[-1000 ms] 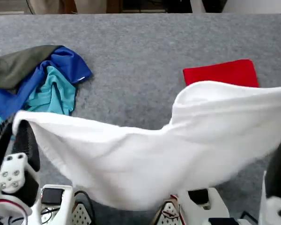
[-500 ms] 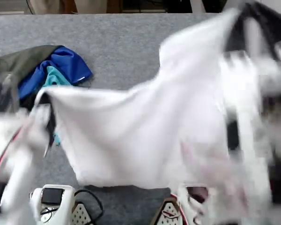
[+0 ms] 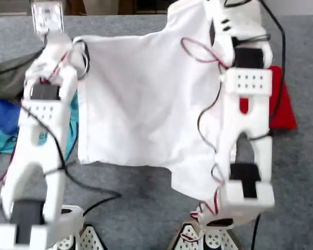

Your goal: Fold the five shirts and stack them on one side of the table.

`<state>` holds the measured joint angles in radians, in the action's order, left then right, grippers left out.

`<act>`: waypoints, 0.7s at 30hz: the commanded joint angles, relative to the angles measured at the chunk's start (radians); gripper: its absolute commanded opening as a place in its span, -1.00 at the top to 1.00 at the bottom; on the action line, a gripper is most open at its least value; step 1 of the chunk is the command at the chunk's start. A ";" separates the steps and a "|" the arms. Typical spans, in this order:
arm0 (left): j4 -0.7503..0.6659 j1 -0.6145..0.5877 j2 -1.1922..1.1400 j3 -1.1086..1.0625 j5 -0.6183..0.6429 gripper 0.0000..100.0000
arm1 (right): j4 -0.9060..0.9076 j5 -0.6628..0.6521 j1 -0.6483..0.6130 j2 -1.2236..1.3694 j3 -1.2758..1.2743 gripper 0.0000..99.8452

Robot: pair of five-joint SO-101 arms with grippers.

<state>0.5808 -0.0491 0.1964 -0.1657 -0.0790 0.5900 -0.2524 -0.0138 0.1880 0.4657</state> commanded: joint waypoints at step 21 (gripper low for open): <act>0.643 0.011 -0.099 0.031 -0.221 0.96 | 1.200 -0.169 0.007 0.131 0.667 1.00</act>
<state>1.2221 -0.0491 0.0430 -0.0783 -0.2877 1.7714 -0.4120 -0.0061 0.4304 1.2467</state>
